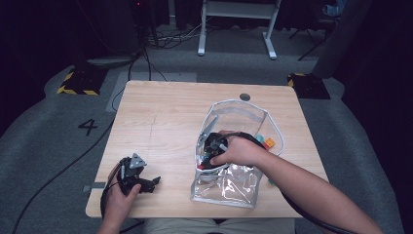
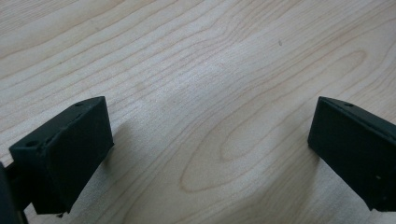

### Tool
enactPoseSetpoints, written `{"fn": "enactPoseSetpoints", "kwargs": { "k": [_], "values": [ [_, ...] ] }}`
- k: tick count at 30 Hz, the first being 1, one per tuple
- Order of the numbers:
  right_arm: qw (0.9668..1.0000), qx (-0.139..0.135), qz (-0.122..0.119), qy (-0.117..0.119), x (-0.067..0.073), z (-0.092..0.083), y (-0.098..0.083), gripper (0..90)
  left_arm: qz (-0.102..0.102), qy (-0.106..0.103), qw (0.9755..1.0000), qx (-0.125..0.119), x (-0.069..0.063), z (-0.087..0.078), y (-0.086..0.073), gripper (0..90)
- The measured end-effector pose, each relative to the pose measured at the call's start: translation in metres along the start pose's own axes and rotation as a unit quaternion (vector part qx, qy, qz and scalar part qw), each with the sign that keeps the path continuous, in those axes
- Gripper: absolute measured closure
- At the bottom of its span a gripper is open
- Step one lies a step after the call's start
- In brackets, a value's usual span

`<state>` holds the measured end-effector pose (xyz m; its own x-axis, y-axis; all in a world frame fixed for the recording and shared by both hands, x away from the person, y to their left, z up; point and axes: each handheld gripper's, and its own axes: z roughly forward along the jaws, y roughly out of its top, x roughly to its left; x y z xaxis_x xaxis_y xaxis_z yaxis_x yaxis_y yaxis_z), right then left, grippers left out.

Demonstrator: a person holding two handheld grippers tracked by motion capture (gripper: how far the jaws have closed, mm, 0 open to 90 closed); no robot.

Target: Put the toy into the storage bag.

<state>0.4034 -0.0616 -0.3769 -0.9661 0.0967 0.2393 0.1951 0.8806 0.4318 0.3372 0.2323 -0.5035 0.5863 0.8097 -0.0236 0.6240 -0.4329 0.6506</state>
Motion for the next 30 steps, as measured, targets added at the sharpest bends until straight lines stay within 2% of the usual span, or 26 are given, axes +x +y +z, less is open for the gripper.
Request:
{"fn": "enactPoseSetpoints", "kwargs": {
  "k": [3,4,9,15,20,24,25,26,27,30],
  "values": [
    [0.9998,0.017,0.009,0.003,0.000,0.002,0.001,68.7,0.000,0.000,1.0000,0.000,0.000,0.000,0.000,0.0],
    [0.9998,0.016,0.004,0.005,-0.001,0.003,0.001,68.7,0.000,0.000,1.0000,0.000,0.000,0.000,0.000,0.1],
    [0.9996,0.023,0.008,0.011,-0.002,0.004,0.004,68.7,0.000,0.000,1.0000,0.000,0.000,0.000,0.000,0.0],
    [0.9995,0.030,0.008,0.007,-0.002,0.008,0.006,68.6,0.000,0.000,1.0000,0.000,0.000,0.000,0.000,0.1],
    [0.9995,0.030,0.006,0.007,-0.003,0.009,0.004,68.4,0.000,0.000,1.0000,0.000,0.000,0.000,0.000,0.0],
    [0.9992,0.035,0.016,0.007,-0.002,0.009,0.004,68.2,-0.001,0.000,1.0000,-0.001,0.000,0.000,0.000,0.1],
    [0.9995,0.030,0.009,0.008,-0.003,0.010,0.004,67.9,-0.001,0.000,1.0000,-0.001,0.000,0.000,0.000,0.0],
    [0.9992,0.034,0.020,0.008,-0.002,0.009,0.004,67.3,-0.001,0.000,1.0000,-0.001,0.000,0.000,0.000,0.0],
    [0.9995,0.026,0.011,0.010,-0.003,0.010,0.004,66.2,-0.001,0.000,1.0000,-0.001,0.000,0.000,0.000,0.0],
    [0.9996,0.024,0.013,0.010,-0.003,0.011,0.004,63.7,-0.001,0.000,1.0000,-0.001,0.000,0.000,0.000,0.0]
  ]
}}
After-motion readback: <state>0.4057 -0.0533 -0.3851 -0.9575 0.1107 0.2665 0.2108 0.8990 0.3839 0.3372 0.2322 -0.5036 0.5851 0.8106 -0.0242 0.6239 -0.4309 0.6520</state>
